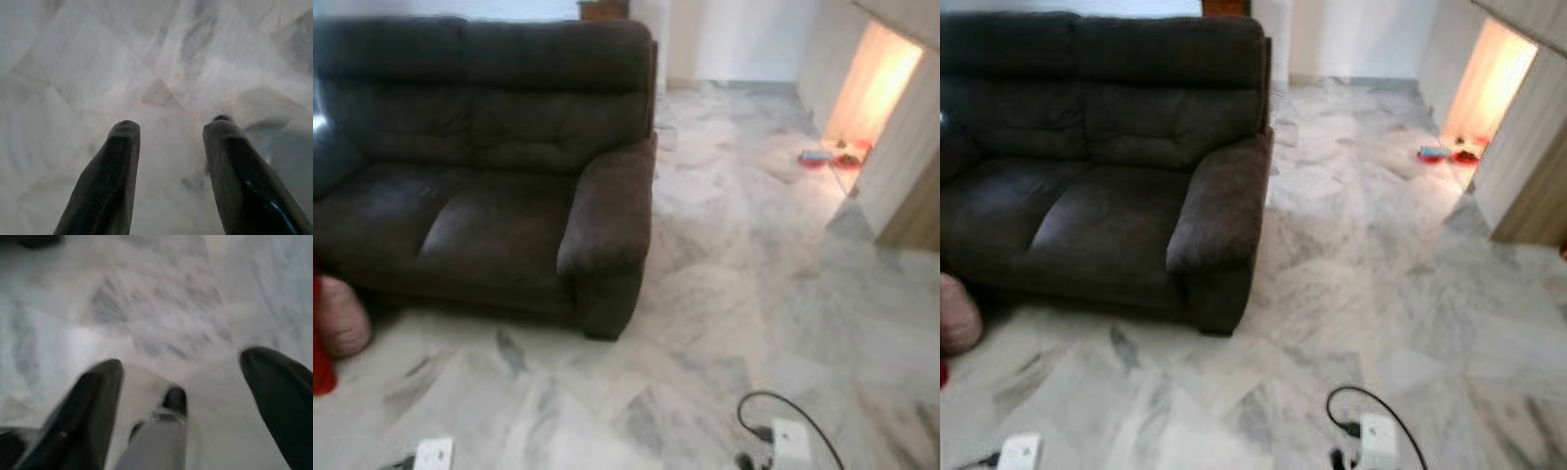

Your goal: Move the pillow to the sofa from floor

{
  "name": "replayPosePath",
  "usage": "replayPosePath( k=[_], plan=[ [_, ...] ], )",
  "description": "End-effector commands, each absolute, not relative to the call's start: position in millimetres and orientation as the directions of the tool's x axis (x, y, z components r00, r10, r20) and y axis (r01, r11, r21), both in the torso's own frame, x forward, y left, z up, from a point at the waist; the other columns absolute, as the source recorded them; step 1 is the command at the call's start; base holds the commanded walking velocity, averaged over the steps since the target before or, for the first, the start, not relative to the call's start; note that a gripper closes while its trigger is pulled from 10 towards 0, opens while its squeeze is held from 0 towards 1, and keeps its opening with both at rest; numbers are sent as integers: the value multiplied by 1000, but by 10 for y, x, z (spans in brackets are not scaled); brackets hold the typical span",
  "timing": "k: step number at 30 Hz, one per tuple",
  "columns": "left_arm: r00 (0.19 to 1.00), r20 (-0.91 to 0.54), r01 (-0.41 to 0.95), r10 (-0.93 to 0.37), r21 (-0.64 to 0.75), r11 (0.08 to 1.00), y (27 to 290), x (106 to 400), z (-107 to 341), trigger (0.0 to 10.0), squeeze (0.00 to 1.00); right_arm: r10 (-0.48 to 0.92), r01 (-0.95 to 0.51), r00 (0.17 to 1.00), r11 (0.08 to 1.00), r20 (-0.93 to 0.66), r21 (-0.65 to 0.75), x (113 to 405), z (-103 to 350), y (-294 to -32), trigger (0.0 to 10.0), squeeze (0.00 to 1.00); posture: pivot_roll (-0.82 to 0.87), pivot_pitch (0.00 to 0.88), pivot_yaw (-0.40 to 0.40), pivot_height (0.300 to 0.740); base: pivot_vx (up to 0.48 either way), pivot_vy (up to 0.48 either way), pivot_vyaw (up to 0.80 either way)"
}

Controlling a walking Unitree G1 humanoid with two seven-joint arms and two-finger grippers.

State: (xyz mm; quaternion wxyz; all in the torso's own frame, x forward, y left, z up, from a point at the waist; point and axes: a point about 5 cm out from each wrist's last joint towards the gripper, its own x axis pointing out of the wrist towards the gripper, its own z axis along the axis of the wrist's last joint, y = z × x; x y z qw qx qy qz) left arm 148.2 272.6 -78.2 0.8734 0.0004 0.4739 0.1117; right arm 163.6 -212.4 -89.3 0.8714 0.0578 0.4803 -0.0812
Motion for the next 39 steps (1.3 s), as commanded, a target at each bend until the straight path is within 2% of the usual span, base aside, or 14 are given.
replayPosePath(
  k=[1,18,39],
  plan=[
    [517,-830,-192,208,124,974,2778,1439,-780,10000,0,-67,187,540,981,-839,42,1696,-881,-2049,10000,0,-20,0,15,740,0,420,0],
    [514,-835,-187,200,118,975,2748,1424,-796,10000,0,-65,178,540,983,-839,38,1679,-882,-2078,10000,0,-22,0,9,740,0,414,0],
    [509,-839,-152,191,130,980,2751,1405,-801,10000,0,-49,164,536,985,-843,47,1652,-898,-2047,10000,0,-34,0,37,740,0,416,0]
  ],
)
